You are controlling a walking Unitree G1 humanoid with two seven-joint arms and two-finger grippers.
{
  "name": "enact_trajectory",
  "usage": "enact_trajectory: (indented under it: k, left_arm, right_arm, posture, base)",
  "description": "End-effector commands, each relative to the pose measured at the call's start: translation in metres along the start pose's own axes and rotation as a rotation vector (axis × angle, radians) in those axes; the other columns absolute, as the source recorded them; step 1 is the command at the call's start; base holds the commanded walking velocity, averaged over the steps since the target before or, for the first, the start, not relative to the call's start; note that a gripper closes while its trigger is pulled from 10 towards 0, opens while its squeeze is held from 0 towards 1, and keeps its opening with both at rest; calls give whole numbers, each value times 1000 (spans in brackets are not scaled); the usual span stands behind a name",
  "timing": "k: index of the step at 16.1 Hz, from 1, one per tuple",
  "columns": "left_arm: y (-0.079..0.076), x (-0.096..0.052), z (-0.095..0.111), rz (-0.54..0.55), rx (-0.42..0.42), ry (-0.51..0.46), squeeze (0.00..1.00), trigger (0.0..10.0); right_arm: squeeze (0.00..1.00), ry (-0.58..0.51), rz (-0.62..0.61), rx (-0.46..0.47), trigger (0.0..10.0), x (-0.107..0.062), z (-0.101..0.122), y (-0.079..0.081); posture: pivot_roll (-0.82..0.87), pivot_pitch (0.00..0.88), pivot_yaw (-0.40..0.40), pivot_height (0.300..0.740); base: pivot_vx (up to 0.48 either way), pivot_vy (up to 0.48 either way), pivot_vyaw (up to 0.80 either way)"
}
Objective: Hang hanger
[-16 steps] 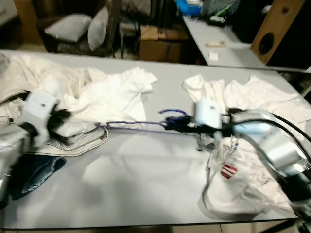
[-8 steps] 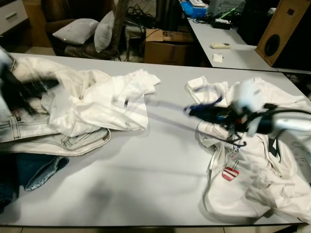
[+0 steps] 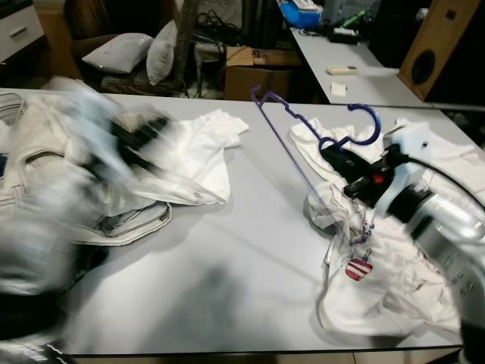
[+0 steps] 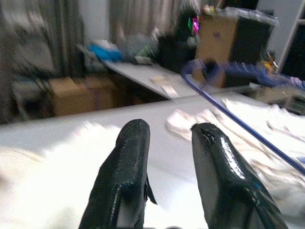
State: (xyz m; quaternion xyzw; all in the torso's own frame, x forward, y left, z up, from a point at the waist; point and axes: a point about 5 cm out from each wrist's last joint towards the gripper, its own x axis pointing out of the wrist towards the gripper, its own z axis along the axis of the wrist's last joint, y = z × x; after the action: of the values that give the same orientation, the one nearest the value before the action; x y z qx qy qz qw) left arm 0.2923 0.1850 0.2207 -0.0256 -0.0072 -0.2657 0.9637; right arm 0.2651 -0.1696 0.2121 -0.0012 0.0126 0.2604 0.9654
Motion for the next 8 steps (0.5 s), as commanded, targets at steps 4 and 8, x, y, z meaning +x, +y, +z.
enact_trajectory:
  k: [4,8]
  left_arm:
    - [-36,2,-37,157,18,-26,0,10000]
    - [-49,-3,-53,171,-7,-5,0,10000]
  right_arm:
    - [0,-22,-264,15,10000,-19,-14,8]
    - [0,-67,-383,-54,10000,-31,-24,4]
  posture:
    - [16,0,-8,740]
    - [14,0,-17,740]
  base:
    - [0,0,-195]
    - [0,0,-773]
